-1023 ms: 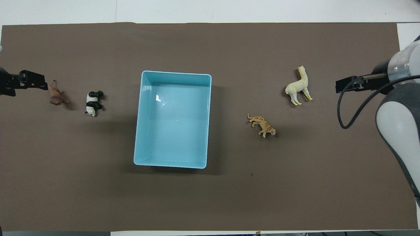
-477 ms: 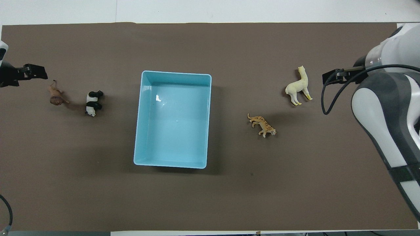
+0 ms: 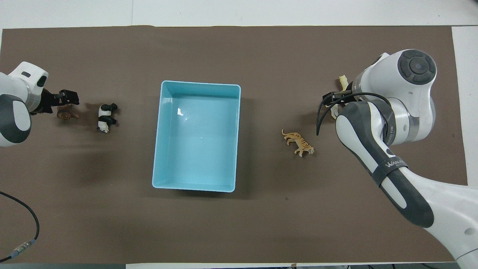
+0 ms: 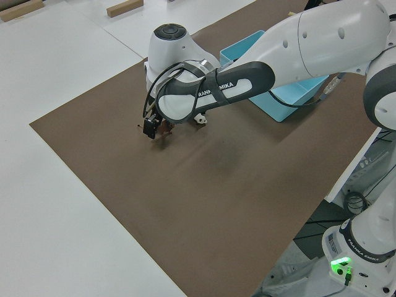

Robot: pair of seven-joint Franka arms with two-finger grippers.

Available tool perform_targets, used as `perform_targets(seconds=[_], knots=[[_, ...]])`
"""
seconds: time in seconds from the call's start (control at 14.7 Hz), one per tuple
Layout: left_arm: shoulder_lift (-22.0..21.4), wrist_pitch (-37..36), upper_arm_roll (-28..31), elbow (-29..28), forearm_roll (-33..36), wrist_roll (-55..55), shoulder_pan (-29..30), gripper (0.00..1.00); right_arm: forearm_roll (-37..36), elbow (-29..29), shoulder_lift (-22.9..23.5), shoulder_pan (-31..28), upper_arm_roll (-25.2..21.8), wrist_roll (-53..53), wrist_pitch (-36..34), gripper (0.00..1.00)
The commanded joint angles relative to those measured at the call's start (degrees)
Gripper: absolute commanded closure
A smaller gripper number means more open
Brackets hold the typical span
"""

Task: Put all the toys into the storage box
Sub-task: 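Carry the horse into the blue box while the right gripper grasps the llama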

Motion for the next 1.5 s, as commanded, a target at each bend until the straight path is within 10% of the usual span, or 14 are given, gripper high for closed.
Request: perform_targets(seconds=[0.0,0.75,0.82,0.95,1.02,1.43], knots=[[-2.16,0.35,0.50,-2.21,1.31,-1.25,0.23,0.91,0.91,-1.08,2.15,1.12,-0.13,-2.64,3.29,0.00],[-5.65,-25.38,-0.20,13.79,-2.19,-17.37,-6.86,1.00,0.99,-4.15,1.90,0.32,-0.13,-3.44,2.23,0.00],[-6.98,-27.15,-0.20,13.71,-4.12,-23.07,-10.28,1.00,0.99,-4.33,1.90,0.33,-0.13,-3.08,2.41,0.11],[-8.39,-28.31,-0.29,13.27,-5.37,-35.72,-17.31,1.00,0.99,-4.68,1.72,0.41,-0.13,-2.64,2.59,0.85],[-8.83,-28.31,-0.20,12.83,-5.37,-40.57,-21.00,1.00,0.99,-4.68,1.72,0.33,-0.13,-2.29,2.59,1.00],[-14.27,-17.10,-0.29,-1.63,-5.37,-52.73,-35.60,1.00,0.99,-1.09,0.93,-1.60,-0.31,-3.17,-0.65,1.00]])
